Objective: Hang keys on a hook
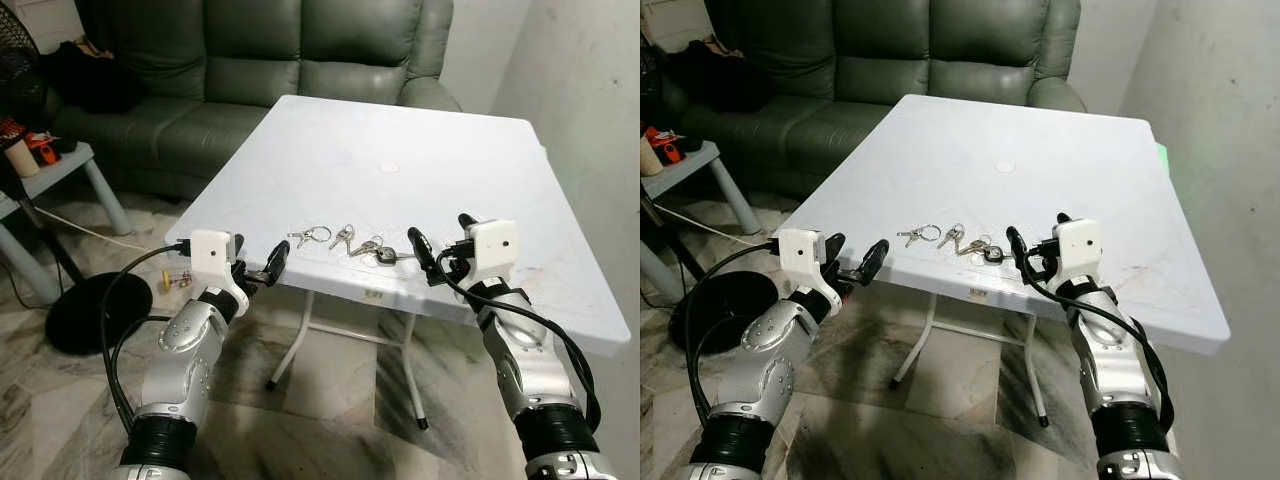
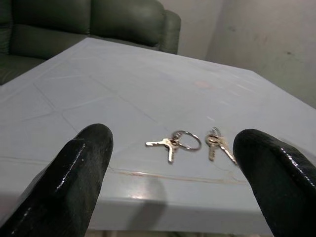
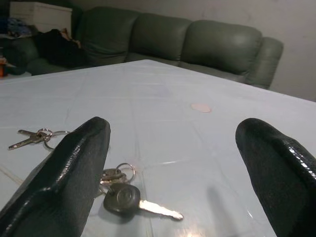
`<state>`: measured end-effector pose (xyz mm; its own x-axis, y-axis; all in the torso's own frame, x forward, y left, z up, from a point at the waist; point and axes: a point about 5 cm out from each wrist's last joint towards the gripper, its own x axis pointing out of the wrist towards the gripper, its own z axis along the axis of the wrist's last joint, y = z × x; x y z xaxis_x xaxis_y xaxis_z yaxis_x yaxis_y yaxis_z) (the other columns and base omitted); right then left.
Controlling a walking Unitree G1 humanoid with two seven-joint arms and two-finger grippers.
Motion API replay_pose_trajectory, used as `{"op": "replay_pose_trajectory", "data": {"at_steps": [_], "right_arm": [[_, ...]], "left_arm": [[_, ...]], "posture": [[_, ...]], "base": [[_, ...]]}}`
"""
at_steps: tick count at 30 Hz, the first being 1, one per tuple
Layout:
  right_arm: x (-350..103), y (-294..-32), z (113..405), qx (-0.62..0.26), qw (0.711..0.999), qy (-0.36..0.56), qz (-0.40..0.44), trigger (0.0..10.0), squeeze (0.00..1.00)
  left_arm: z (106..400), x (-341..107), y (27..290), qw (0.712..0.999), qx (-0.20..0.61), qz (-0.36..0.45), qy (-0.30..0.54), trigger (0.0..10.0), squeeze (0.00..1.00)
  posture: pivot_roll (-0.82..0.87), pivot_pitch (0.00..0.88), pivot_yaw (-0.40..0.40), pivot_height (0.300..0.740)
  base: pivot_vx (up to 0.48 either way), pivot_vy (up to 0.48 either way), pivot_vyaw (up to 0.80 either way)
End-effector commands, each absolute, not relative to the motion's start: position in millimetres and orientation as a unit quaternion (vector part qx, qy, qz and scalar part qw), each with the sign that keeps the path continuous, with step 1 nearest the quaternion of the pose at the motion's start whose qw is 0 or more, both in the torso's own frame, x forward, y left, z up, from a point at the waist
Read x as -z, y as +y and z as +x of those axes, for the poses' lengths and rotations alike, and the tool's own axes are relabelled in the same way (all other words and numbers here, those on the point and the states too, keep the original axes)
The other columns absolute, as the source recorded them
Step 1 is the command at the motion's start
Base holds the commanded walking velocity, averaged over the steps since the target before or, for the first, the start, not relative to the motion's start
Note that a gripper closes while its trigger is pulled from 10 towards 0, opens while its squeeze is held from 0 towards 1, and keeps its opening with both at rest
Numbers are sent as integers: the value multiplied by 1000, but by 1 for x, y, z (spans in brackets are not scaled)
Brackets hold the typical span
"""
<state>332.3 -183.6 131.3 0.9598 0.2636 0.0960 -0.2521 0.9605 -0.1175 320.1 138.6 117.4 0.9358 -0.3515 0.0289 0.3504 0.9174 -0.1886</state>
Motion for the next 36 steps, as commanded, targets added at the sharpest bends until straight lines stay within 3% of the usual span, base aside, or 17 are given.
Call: {"op": "replay_pose_trajectory", "data": {"at_steps": [1, 36], "right_arm": [[-137, -182, 336, -136, 987, -65, -57, 10000, 0], [-132, -172, 329, -142, 987, -69, -35, 10000, 0]], "left_arm": [[320, -121, 142, 980, 177, -90, -3, 10000, 0], [323, -124, 146, 980, 169, -108, -5, 10000, 0]], "posture": [[-41, 0, -18, 740], [-50, 0, -14, 740]], "base": [[0, 0, 0], [0, 25, 0]]}}
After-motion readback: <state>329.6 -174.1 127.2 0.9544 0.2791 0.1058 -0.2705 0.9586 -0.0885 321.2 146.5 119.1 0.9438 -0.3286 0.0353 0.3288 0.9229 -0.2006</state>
